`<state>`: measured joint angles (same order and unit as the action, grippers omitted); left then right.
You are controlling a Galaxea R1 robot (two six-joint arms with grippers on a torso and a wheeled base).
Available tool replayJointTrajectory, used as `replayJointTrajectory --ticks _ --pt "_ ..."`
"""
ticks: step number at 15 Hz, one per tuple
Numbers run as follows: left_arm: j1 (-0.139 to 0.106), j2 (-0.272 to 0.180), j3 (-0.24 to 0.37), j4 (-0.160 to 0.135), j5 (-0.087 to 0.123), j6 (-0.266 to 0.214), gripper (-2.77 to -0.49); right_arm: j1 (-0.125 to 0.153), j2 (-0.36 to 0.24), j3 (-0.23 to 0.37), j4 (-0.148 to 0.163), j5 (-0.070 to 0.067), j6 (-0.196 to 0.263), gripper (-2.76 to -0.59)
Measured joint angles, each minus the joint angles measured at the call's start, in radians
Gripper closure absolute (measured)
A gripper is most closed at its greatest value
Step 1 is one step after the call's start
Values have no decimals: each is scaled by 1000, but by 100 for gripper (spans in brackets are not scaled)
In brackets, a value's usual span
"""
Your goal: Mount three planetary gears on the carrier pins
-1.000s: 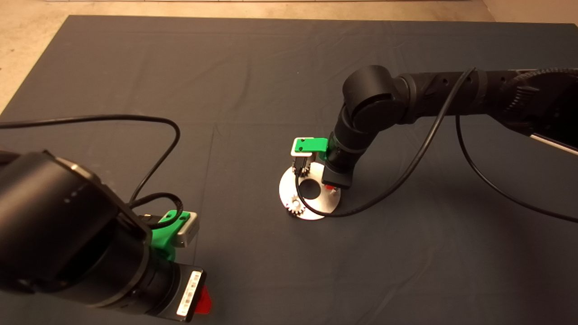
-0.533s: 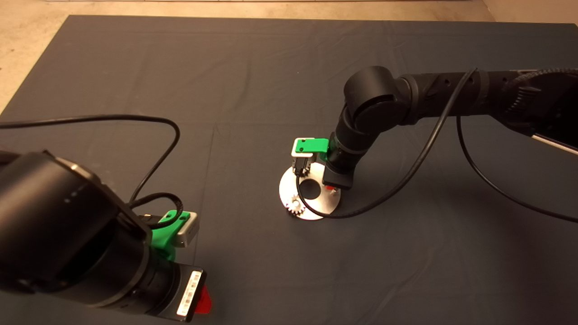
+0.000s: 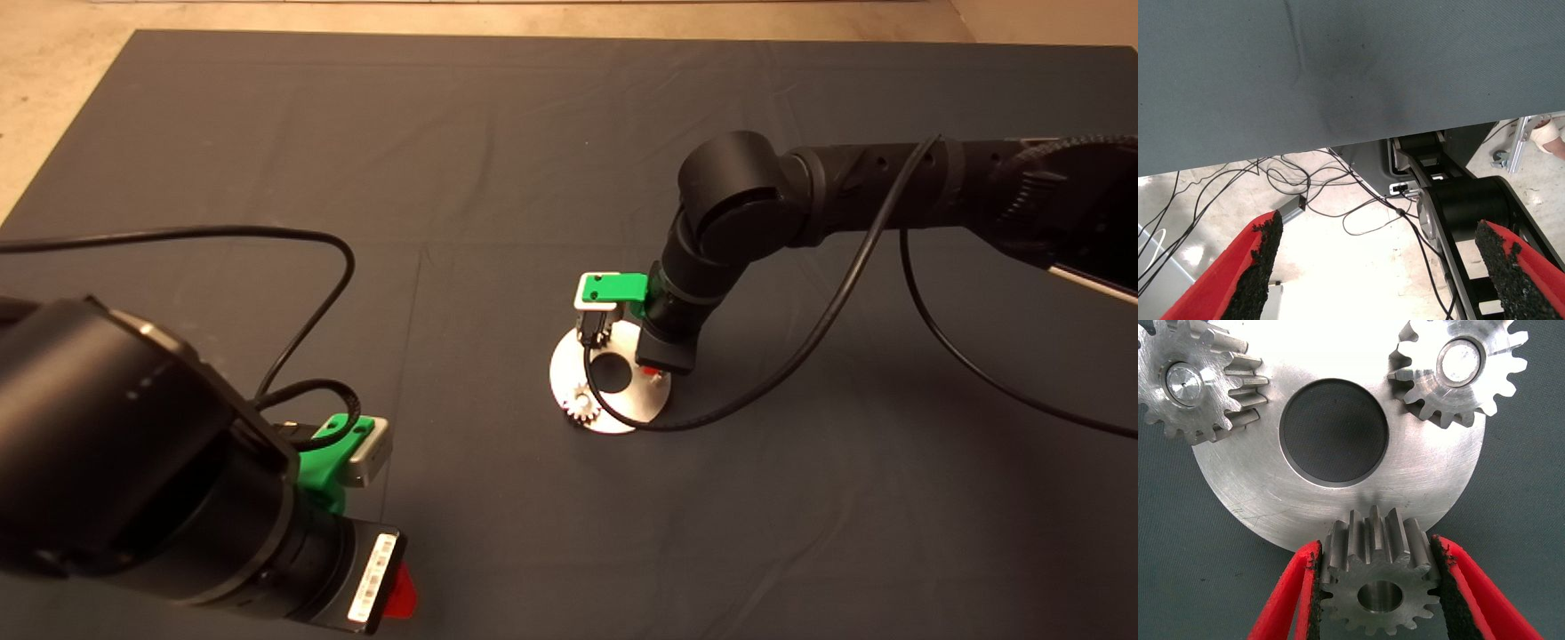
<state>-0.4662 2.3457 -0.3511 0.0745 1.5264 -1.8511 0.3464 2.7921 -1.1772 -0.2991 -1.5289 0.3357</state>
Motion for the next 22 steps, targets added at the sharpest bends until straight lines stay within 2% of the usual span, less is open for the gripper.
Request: replayJointTrajectory --ticks 6,12,22 --pt "0 0 0 0 0 0 -204 17 -5 5 7 -1 0 -100" --pt "0 0 0 0 0 0 -204 17 -13 55 11 0 0 -100" --pt "0 0 0 0 0 0 -204 16 -28 67 12 -1 -23 -100"
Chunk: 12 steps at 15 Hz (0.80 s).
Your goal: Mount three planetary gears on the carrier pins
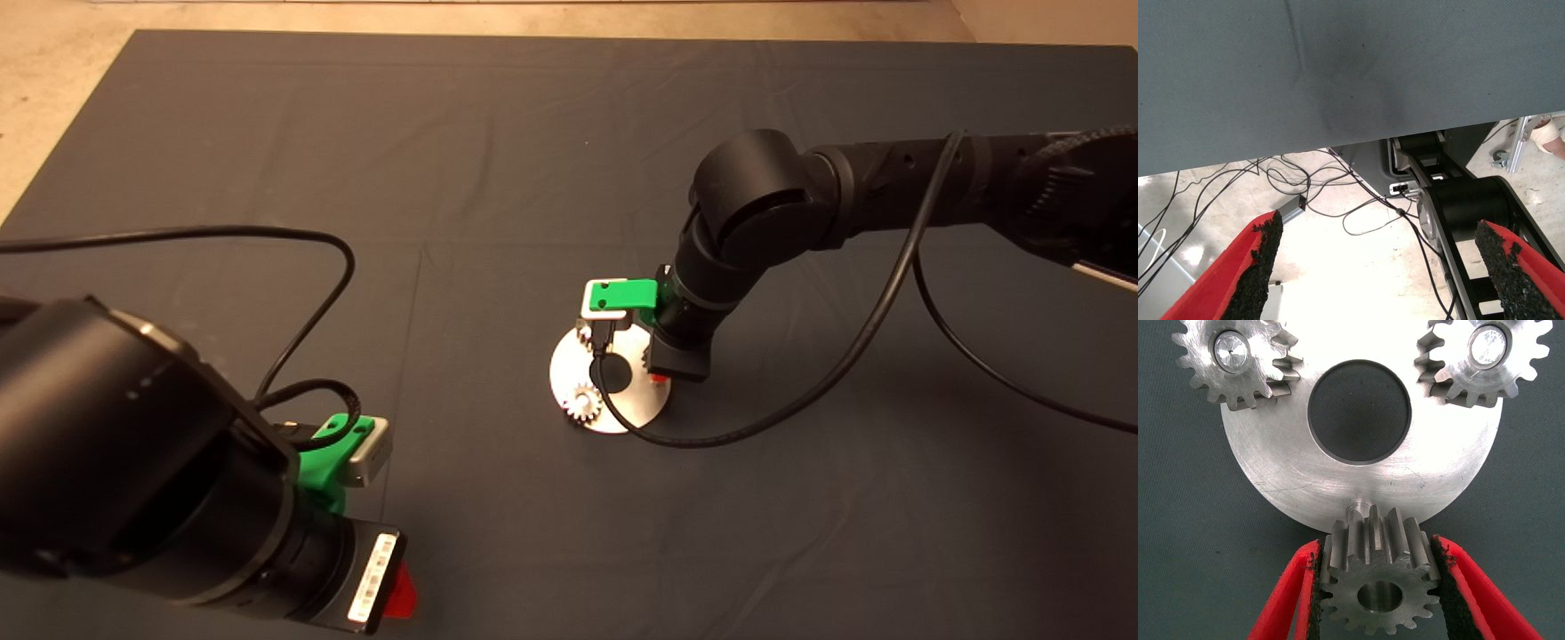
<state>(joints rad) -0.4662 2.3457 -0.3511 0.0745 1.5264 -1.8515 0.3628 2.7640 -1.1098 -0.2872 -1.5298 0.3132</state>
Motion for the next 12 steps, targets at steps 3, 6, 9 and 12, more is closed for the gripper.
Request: replayJointTrajectory --ticks 3,6,9,12 --pt "0 0 0 0 0 0 -204 0 0 0 0 0 -3 -100" --pt "0 0 0 0 0 0 -204 -14 0 0 0 0 -6 -99" --pt "0 0 0 0 0 0 -204 -17 0 0 0 0 -9 -99" --pt "0 0 0 0 0 0 -204 -17 0 0 0 0 -10 -100"
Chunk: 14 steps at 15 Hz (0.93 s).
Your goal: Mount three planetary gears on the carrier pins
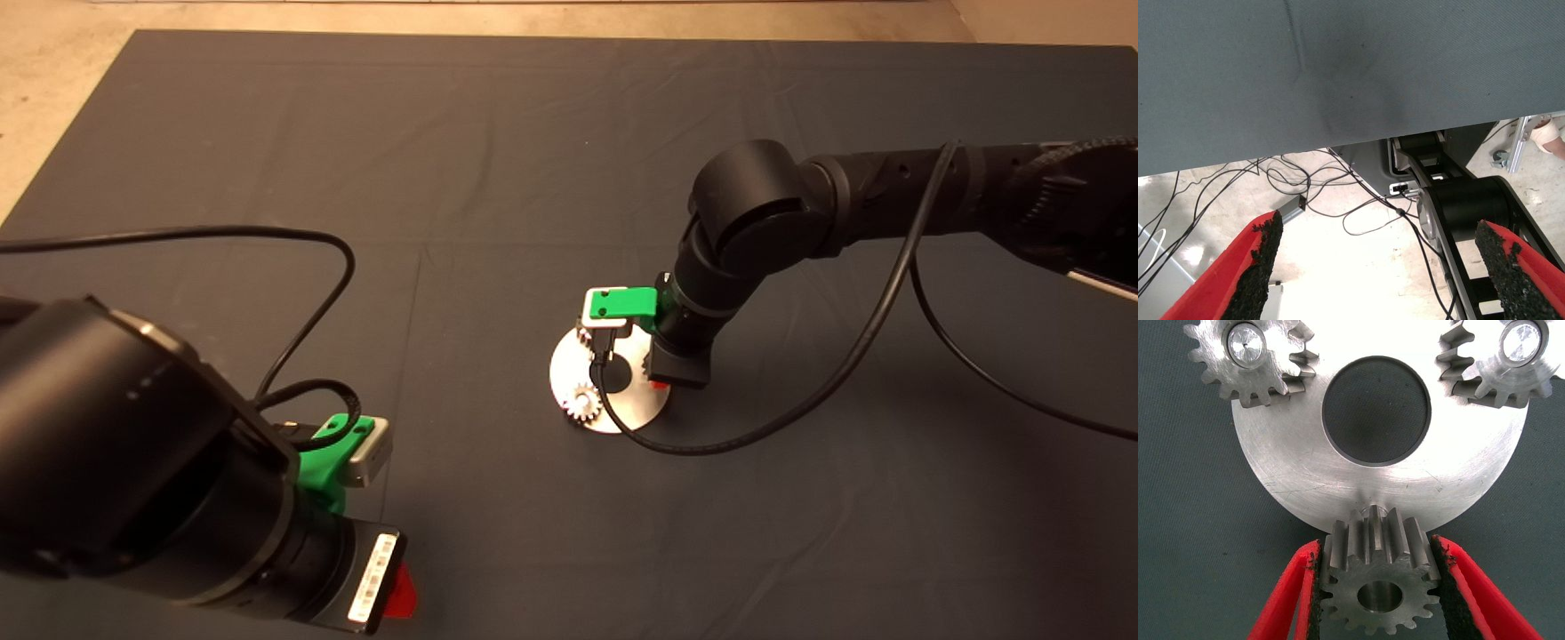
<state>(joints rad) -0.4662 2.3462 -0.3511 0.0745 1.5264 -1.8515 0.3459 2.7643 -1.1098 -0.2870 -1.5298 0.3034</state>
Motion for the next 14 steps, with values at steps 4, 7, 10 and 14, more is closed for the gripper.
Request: replayJointTrajectory --ticks 4,7,10,14 --pt "0 0 0 0 0 0 -204 -1 0 -1 0 0 -4 -100" --pt "0 1 0 0 0 0 -204 -9 0 -14 0 0 -11 -99" --pt "0 3 0 0 0 0 -204 -15 0 -20 0 0 -15 -100" --pt "0 3 0 0 0 0 -204 -22 -2 -25 -1 0 -16 -100"
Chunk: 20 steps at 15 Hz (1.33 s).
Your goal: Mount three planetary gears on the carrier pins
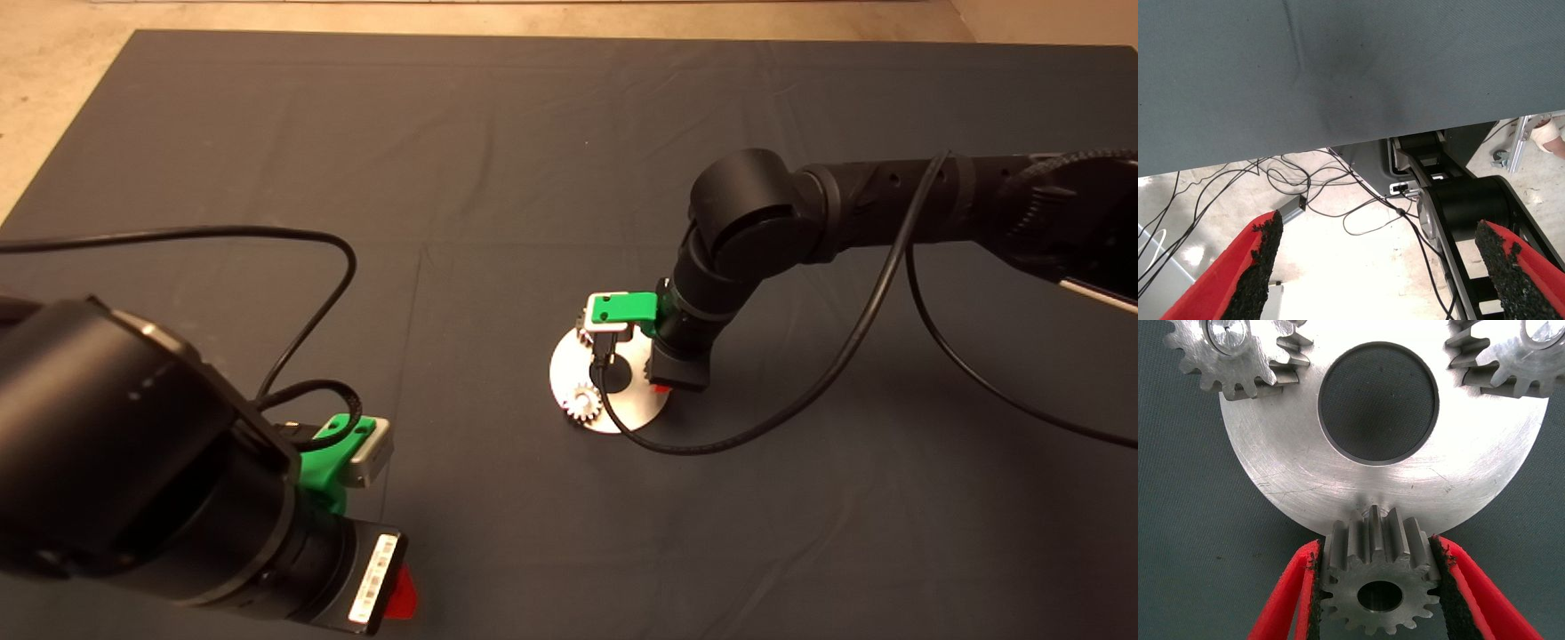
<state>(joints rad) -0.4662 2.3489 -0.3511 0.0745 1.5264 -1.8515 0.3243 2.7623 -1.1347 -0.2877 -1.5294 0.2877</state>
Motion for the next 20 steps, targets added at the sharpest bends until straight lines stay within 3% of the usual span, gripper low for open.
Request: replayJointTrajectory --ticks 6,11,16,20 --pt "0 0 0 0 0 0 -204 0 4 -1 0 -1 -4 -99" --pt "0 0 0 0 0 0 -204 0 14 -2 0 -12 -45 -99" --pt "0 0 0 0 0 0 -204 -1 14 -2 0 -12 -63 -100" --pt "0 0 0 0 0 0 -204 -17 17 -2 -1 -13 -74 -100"
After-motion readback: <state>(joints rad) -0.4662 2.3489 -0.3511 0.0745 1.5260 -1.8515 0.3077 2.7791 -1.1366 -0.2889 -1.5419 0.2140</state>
